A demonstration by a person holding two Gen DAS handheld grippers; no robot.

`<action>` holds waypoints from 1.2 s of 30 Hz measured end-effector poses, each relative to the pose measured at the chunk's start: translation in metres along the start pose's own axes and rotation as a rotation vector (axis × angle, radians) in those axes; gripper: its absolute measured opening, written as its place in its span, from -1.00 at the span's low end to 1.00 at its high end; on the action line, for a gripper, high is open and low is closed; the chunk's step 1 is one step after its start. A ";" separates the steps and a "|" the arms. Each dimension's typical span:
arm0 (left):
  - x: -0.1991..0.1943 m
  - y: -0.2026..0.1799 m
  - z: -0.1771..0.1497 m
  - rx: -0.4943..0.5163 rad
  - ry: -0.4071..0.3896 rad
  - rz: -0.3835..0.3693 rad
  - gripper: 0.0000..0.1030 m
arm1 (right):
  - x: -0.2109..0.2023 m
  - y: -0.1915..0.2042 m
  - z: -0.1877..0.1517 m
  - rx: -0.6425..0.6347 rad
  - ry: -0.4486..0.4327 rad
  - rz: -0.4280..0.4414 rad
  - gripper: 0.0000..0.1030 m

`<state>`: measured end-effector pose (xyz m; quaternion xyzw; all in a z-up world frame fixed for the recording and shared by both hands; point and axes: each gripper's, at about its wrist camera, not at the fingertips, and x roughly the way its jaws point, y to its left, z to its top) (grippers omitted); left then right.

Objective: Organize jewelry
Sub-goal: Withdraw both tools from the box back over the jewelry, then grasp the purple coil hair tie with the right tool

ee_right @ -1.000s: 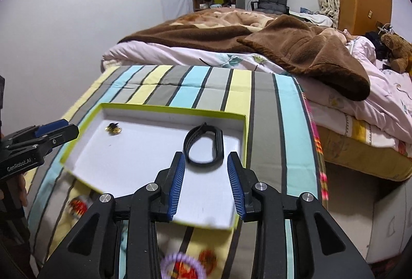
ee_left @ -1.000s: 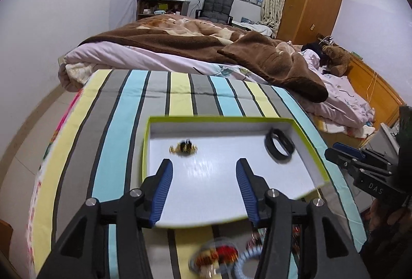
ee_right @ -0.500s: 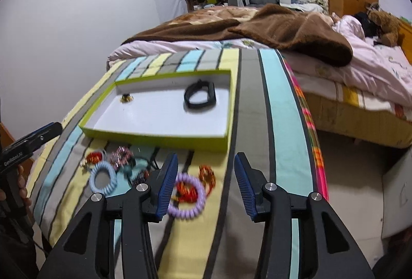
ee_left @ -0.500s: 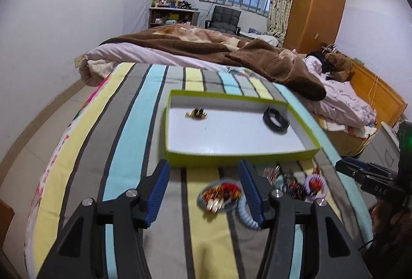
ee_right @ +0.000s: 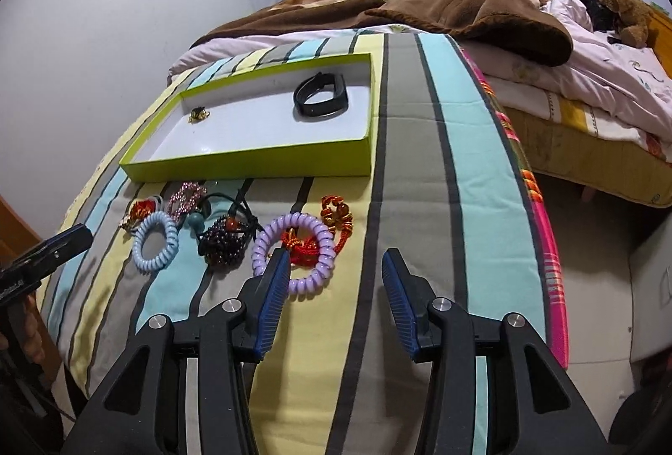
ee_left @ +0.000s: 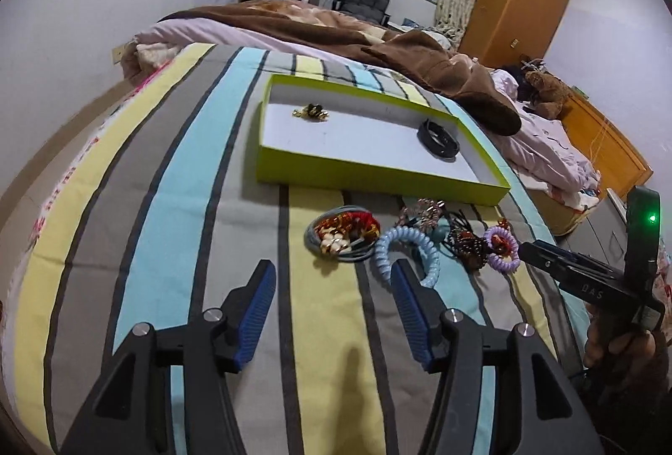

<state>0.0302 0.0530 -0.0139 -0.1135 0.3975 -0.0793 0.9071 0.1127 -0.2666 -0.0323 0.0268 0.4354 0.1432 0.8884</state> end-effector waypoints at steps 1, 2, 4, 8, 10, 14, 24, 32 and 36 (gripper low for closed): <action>0.000 0.000 -0.001 -0.001 0.005 0.001 0.14 | 0.002 0.001 0.000 -0.003 0.001 -0.003 -0.10; 0.001 0.000 -0.002 0.000 0.009 0.002 0.14 | 0.003 0.002 0.000 -0.003 0.004 0.001 -0.10; 0.000 0.000 -0.004 0.002 0.011 0.000 0.14 | 0.005 0.003 -0.002 -0.006 0.007 0.010 -0.12; 0.003 -0.001 -0.006 -0.001 0.019 0.002 0.14 | 0.009 0.006 -0.003 -0.013 0.016 0.010 -0.39; 0.005 -0.003 -0.007 -0.001 0.026 -0.004 0.14 | 0.009 0.007 -0.003 -0.022 0.013 0.010 -0.43; 0.008 -0.007 -0.005 0.001 0.033 -0.007 0.14 | 0.010 0.007 -0.003 -0.021 0.015 0.008 -0.76; 0.021 -0.023 -0.001 0.026 0.057 0.007 0.14 | 0.001 0.001 -0.002 0.008 -0.018 0.038 -0.82; 0.037 -0.030 0.002 0.026 0.086 0.025 0.06 | -0.015 -0.011 -0.005 0.027 -0.038 0.065 -0.82; 0.043 -0.037 0.004 0.055 0.097 0.060 -0.08 | -0.016 -0.019 -0.009 0.026 -0.026 0.053 -0.82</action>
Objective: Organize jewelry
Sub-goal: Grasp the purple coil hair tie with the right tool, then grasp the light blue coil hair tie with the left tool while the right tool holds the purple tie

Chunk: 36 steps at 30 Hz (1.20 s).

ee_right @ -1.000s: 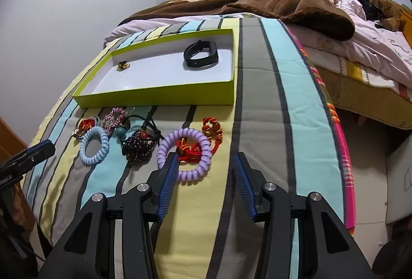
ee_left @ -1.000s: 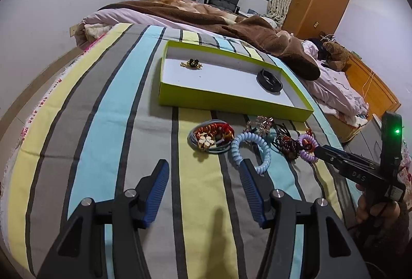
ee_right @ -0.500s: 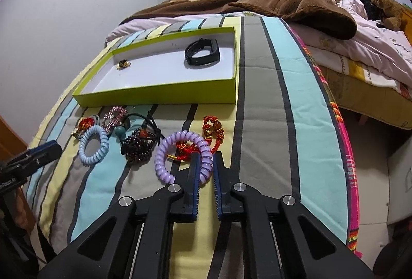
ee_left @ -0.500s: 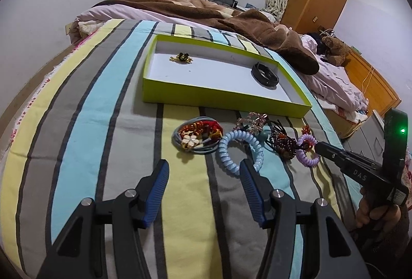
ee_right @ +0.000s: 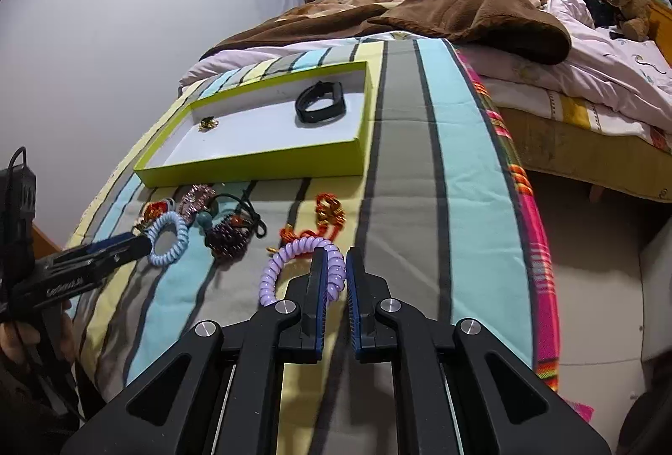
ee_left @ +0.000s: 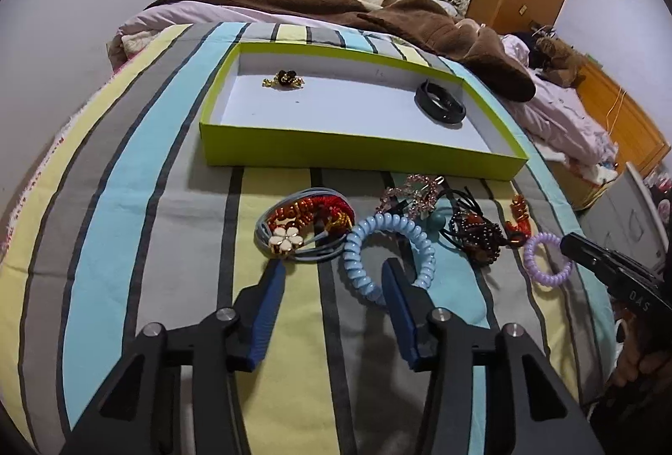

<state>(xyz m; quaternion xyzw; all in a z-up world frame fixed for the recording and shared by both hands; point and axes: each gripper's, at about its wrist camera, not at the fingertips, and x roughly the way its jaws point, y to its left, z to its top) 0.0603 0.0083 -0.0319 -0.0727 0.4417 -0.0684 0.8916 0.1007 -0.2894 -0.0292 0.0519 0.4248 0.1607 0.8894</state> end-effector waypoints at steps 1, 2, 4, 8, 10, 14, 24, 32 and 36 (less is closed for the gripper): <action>0.001 -0.002 0.000 0.008 0.000 0.001 -0.11 | 0.001 -0.002 -0.001 -0.002 0.009 -0.011 -0.82; 0.001 -0.004 0.000 0.017 0.002 0.007 -0.20 | 0.002 -0.003 -0.002 -0.006 0.016 -0.019 -0.82; 0.003 -0.009 0.001 0.037 0.006 0.021 -0.24 | 0.002 -0.004 -0.004 -0.025 0.022 -0.047 -0.82; 0.005 -0.014 0.002 0.063 0.015 0.045 -0.28 | 0.004 0.000 -0.007 -0.077 0.045 -0.066 -0.82; 0.006 -0.015 0.003 0.073 0.016 0.053 -0.31 | 0.006 0.002 -0.008 -0.101 0.062 -0.062 -0.81; 0.007 -0.021 0.001 0.143 0.013 0.114 -0.55 | 0.011 0.004 -0.008 -0.118 0.079 -0.069 -0.65; 0.003 -0.020 -0.001 0.160 0.008 0.109 -0.80 | 0.011 0.014 -0.012 -0.167 0.084 -0.123 -0.67; -0.012 -0.016 0.000 0.149 -0.035 0.093 -0.81 | 0.006 0.012 -0.009 -0.124 0.055 -0.103 -0.81; -0.023 -0.015 0.001 0.152 -0.062 0.085 -0.81 | -0.001 0.013 -0.006 -0.108 0.027 -0.094 -0.81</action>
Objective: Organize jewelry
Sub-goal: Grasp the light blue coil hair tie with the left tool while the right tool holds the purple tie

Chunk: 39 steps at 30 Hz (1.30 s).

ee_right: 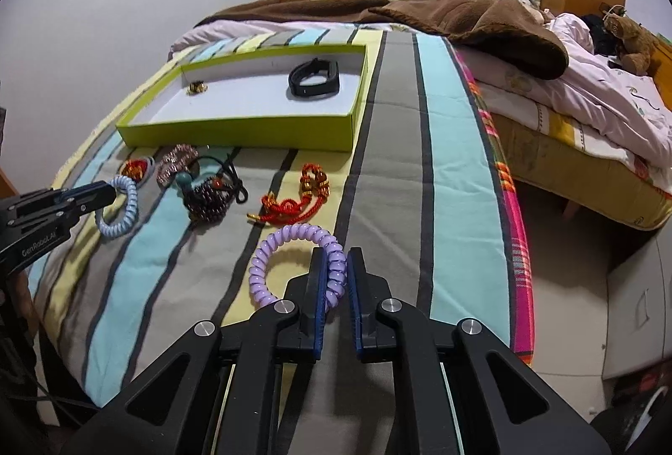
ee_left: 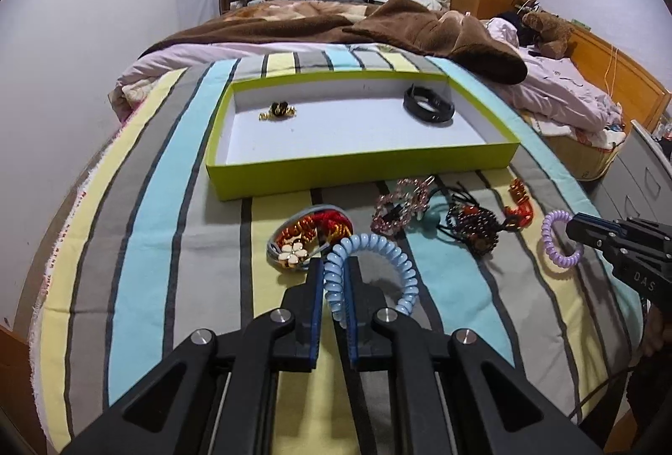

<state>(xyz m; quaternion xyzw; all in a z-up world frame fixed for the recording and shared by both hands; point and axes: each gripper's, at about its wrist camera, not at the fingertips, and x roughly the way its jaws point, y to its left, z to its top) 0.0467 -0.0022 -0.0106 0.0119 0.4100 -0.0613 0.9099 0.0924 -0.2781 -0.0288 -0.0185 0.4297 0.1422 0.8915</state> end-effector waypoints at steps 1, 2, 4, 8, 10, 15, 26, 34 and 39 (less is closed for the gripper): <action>-0.002 0.001 0.000 -0.003 -0.005 0.000 -0.81 | -0.002 0.000 0.001 0.004 -0.008 0.007 -0.81; -0.004 0.002 0.001 -0.005 -0.010 -0.004 -0.81 | -0.004 0.000 0.002 0.010 -0.014 0.013 -0.81; -0.007 0.004 0.003 -0.013 -0.019 -0.007 -0.81 | -0.008 0.001 0.004 0.022 -0.027 0.029 -0.81; -0.015 0.006 0.006 -0.016 -0.043 -0.005 -0.81 | -0.015 0.001 0.009 0.041 -0.054 0.038 -0.81; -0.018 0.008 0.009 -0.015 -0.054 -0.008 -0.81 | -0.019 0.001 0.013 0.049 -0.068 0.040 -0.81; -0.017 0.010 0.011 -0.009 -0.049 -0.001 -0.81 | -0.026 0.005 0.020 0.040 -0.097 0.044 -0.81; 0.014 0.020 -0.002 -0.091 0.044 0.005 -0.29 | -0.020 0.008 0.015 0.039 -0.079 0.058 -0.81; 0.020 0.023 -0.008 -0.086 0.080 0.035 -0.30 | -0.016 0.007 0.016 0.042 -0.075 0.062 -0.81; 0.017 0.023 -0.012 -0.042 0.089 0.053 -0.67 | -0.016 0.008 0.016 0.043 -0.075 0.071 -0.81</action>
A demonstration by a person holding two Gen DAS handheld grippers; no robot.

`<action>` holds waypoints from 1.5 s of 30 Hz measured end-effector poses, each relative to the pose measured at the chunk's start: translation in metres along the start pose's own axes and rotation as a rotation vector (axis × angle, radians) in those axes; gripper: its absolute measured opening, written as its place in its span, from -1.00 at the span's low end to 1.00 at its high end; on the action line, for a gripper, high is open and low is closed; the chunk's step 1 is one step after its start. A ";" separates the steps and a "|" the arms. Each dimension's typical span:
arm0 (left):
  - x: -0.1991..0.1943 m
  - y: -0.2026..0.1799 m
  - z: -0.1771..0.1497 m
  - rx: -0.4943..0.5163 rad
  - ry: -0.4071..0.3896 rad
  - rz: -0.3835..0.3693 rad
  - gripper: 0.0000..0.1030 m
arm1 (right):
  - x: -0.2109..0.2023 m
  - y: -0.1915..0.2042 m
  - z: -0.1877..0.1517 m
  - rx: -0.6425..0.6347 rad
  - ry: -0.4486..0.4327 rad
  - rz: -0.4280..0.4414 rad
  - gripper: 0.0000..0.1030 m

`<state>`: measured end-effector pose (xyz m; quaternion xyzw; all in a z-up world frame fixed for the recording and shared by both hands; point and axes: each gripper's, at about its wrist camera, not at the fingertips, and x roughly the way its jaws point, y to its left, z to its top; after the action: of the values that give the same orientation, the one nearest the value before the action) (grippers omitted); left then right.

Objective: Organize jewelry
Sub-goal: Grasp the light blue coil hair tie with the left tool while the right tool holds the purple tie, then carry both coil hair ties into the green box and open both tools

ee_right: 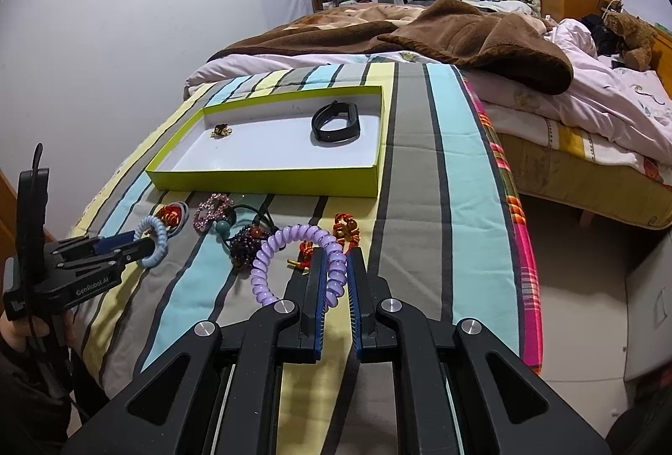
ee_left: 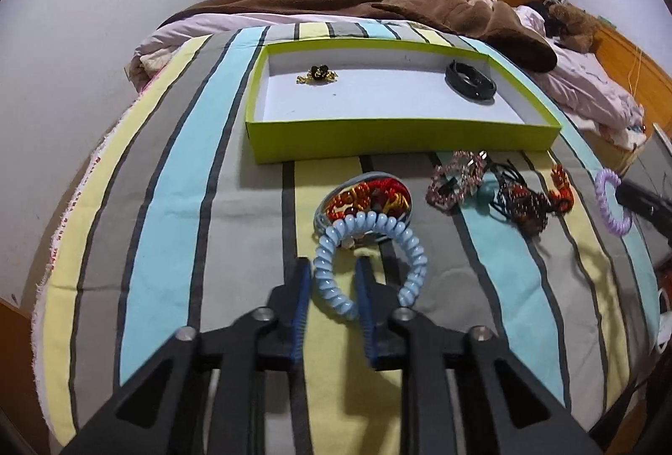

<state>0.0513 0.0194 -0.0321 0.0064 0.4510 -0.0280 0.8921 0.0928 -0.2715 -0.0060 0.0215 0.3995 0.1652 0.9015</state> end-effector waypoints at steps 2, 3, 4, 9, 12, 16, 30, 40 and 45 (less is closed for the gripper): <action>-0.001 0.002 -0.001 0.006 0.004 -0.006 -0.75 | 0.000 0.001 0.000 -0.002 -0.001 0.002 -0.81; -0.002 0.004 -0.002 0.007 0.003 -0.007 -0.79 | -0.001 0.002 0.000 -0.004 -0.002 0.002 -0.81; -0.002 0.005 -0.002 0.002 0.001 -0.009 -0.79 | -0.001 0.002 0.000 -0.004 -0.003 0.003 -0.81; -0.004 0.003 -0.003 0.036 -0.013 -0.005 -0.82 | -0.001 0.005 0.000 -0.004 -0.002 0.005 -0.81; -0.012 0.004 -0.001 0.036 -0.040 -0.004 -0.82 | -0.001 0.007 0.000 -0.005 -0.003 0.006 -0.81; -0.022 0.009 0.006 0.028 -0.069 -0.010 -0.82 | -0.003 0.010 0.003 -0.008 -0.011 0.010 -0.81; -0.032 0.021 0.055 0.003 -0.146 -0.054 -0.81 | 0.002 0.031 0.053 -0.046 -0.071 0.023 -0.81; 0.000 0.033 0.099 -0.036 -0.131 -0.084 -0.81 | 0.059 0.043 0.114 -0.086 -0.028 0.015 -0.81; 0.020 0.038 0.116 -0.044 -0.113 -0.086 -0.81 | 0.101 0.045 0.134 -0.087 0.031 0.010 -0.81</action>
<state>0.1581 0.0524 0.0199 -0.0343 0.4001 -0.0565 0.9141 0.2406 -0.1843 0.0208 -0.0180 0.4059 0.1874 0.8943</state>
